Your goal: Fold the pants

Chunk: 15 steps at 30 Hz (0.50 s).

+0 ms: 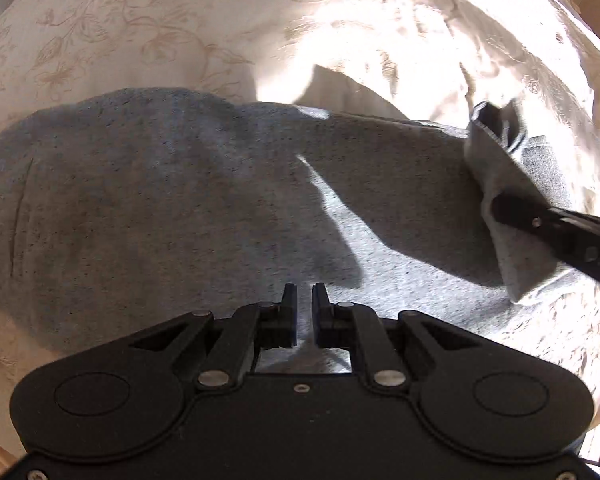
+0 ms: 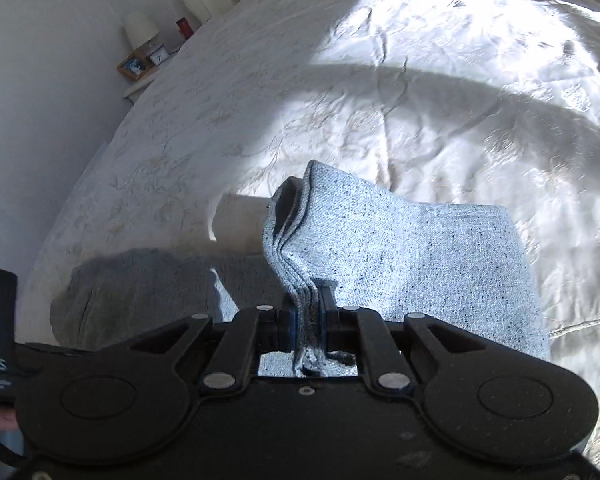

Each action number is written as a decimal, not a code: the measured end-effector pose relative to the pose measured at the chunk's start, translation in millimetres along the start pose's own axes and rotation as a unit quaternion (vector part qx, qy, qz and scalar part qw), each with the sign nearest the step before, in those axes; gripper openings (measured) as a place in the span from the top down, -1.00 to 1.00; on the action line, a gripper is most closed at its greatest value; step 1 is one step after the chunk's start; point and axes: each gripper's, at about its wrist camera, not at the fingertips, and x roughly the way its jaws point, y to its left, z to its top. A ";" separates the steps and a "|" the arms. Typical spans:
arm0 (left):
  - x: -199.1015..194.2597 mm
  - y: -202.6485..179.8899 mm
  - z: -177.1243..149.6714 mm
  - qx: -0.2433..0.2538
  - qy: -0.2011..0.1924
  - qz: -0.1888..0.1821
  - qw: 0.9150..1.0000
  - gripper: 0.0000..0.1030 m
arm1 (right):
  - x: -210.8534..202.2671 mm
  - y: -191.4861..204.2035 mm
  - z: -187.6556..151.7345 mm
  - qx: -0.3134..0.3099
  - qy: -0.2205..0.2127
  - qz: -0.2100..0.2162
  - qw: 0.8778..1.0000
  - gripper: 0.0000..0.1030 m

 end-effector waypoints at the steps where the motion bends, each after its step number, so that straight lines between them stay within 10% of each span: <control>1: 0.6 4.8 -1.1 0.001 0.001 0.000 1.000 0.69 | 16.1 10.6 -6.9 -0.015 0.011 -0.011 1.000 0.76; 6: -0.4 14.6 -1.4 0.014 -0.005 -0.003 1.000 0.69 | 51.9 37.6 -30.5 -0.056 0.053 -0.041 0.996 0.54; 15: -12.4 -9.4 7.8 0.038 -0.026 -0.038 0.998 0.69 | -19.3 -0.6 -37.2 0.009 -0.055 -0.038 0.998 0.42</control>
